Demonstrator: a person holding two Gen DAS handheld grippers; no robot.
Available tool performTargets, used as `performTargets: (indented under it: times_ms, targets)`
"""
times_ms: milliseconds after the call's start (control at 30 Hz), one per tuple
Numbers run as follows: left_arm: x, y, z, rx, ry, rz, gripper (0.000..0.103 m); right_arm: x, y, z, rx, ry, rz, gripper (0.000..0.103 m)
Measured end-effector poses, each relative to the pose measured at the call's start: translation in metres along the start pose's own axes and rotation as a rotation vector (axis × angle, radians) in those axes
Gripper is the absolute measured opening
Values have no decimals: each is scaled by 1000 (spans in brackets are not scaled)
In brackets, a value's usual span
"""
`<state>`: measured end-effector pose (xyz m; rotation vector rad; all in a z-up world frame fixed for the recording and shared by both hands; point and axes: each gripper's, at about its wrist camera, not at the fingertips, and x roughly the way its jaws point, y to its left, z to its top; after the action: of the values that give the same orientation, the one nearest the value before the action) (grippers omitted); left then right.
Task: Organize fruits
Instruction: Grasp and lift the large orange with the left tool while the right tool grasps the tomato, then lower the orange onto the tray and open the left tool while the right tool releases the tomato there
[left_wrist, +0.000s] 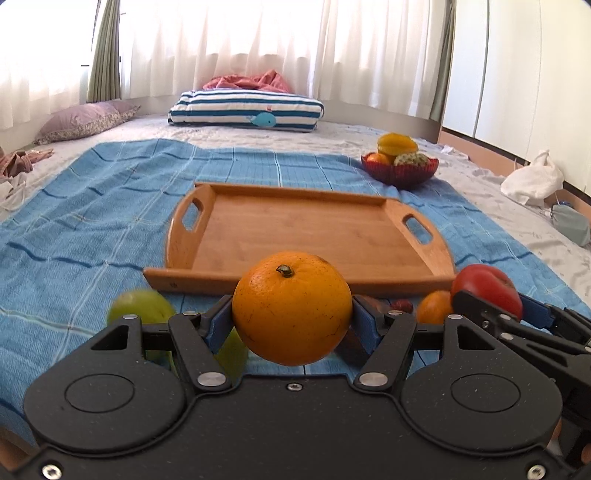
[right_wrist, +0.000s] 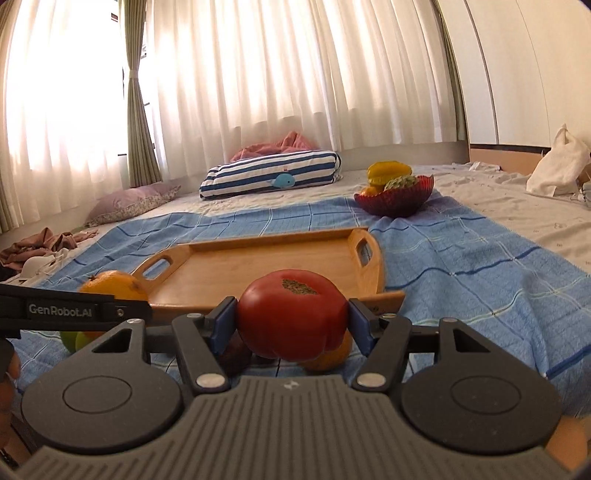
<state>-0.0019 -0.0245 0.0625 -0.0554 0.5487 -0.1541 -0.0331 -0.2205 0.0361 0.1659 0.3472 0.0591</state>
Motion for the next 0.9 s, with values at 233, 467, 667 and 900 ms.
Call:
performTargets:
  times_ms: [233, 467, 667, 900]
  targets:
    - [16, 16, 25, -25, 3, -3, 65, 18, -14, 25, 7, -16, -12, 66]
    - [43, 37, 51, -46, 16, 17, 65, 50, -33, 42, 27, 13, -10, 66]
    - [76, 55, 69, -47, 52, 39, 65, 84, -40, 50, 37, 66, 3, 66]
    - [111, 68, 75, -65, 115, 43, 65, 122, -43, 51, 27, 157, 4, 66]
